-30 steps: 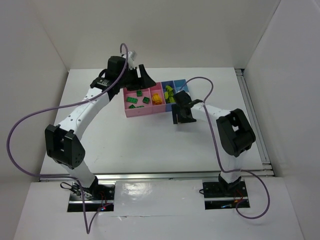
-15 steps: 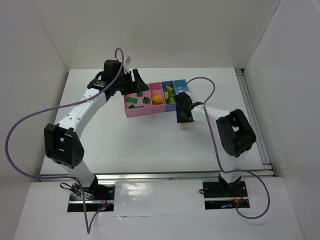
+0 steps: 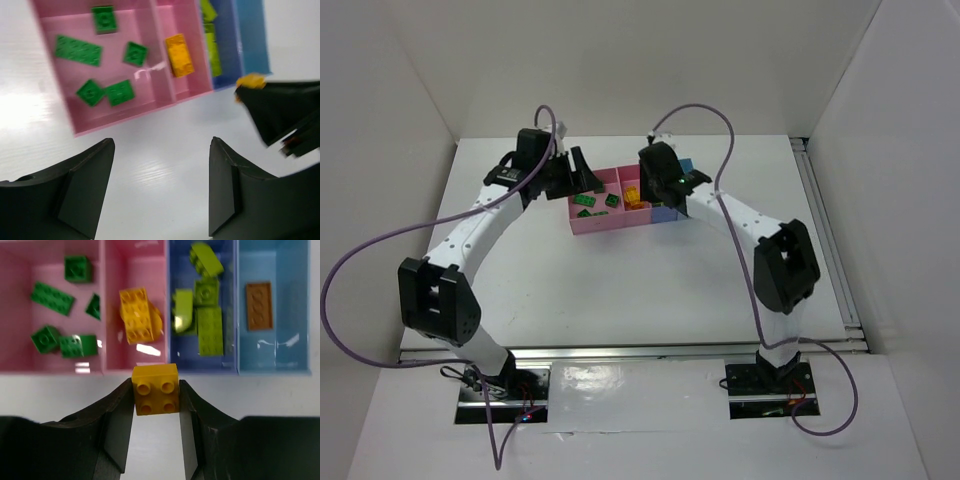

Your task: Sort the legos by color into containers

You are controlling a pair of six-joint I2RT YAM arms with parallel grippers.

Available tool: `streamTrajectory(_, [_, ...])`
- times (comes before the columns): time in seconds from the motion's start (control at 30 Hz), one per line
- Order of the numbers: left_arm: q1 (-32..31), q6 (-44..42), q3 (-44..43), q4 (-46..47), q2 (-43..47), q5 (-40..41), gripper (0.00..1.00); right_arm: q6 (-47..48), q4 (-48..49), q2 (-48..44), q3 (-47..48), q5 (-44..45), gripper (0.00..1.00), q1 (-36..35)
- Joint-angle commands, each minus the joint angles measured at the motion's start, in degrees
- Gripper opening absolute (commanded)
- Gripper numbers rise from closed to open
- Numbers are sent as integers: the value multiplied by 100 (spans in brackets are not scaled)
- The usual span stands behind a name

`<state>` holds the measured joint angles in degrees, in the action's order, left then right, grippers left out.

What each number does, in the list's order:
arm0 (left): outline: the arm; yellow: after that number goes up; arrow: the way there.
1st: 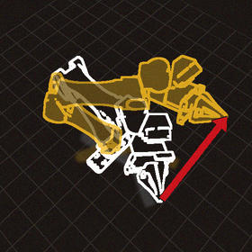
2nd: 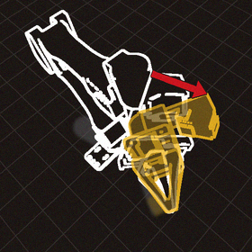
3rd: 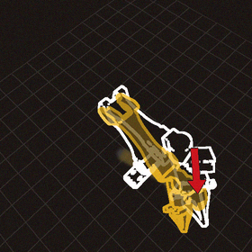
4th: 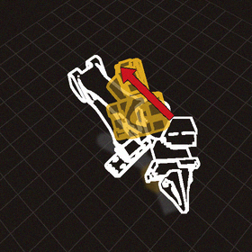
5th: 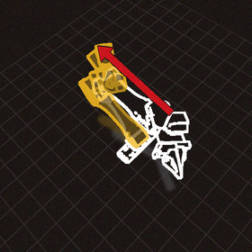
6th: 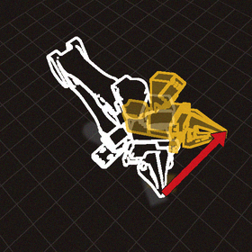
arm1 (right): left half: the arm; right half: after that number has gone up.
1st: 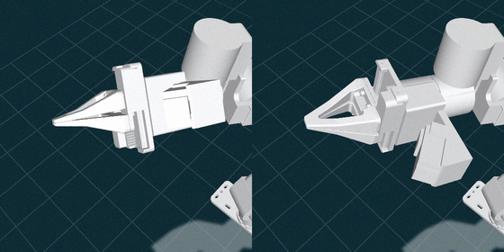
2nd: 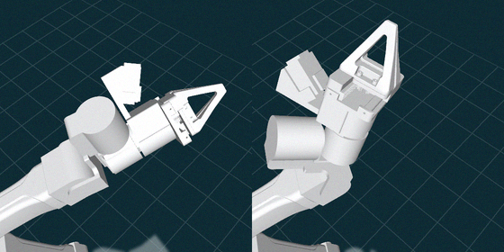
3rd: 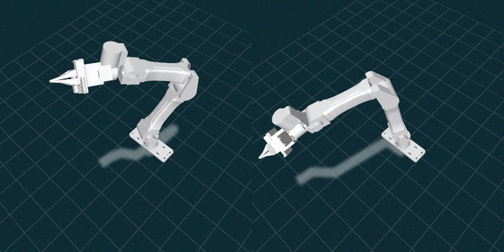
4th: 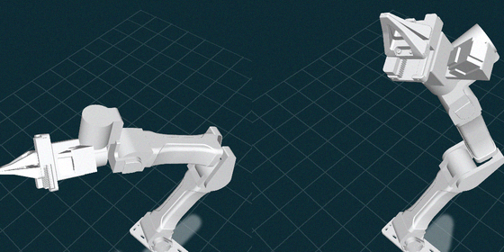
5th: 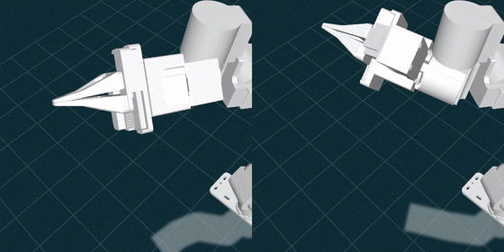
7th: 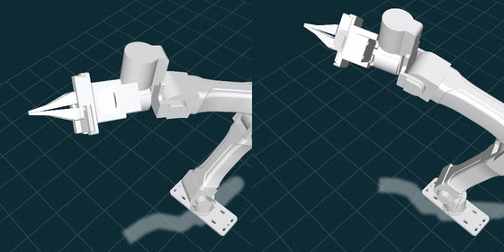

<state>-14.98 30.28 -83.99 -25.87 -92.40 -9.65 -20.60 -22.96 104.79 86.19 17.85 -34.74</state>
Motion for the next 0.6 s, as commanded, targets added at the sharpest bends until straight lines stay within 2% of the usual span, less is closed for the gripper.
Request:
streamTrajectory(0.0, [364, 118, 189, -252, 459, 631, 76, 240, -199, 942, 1133, 131, 28, -15])
streamTrajectory(0.03, [452, 170, 355, -322, 590, 631, 76, 241, -278, 1190, 1789, 131, 28, -15])
streamTrajectory(0.17, [873, 171, 743, -375, 898, 394, 76, 460, -612, 2289, 3267, 210, 31, 38])
streamTrajectory(0.3, [1040, 49, 822, -375, 961, 280, 76, 460, -675, 3055, 4194, 210, 39, 204])
streamTrajectory(0.37, [1120, -22, 875, -445, 1022, 279, 76, 460, -675, 3328, 4553, 132, 55, 205])
streamTrajectory(0.43, [1243, -22, 875, -506, 1074, 279, 76, 460, -727, 3328, 4608, 18, 77, 266])
streamTrajectory(0.57, [1305, -75, 875, -507, 1075, 174, 76, 460, -429, 2679, 4179, 280, 87, 205])
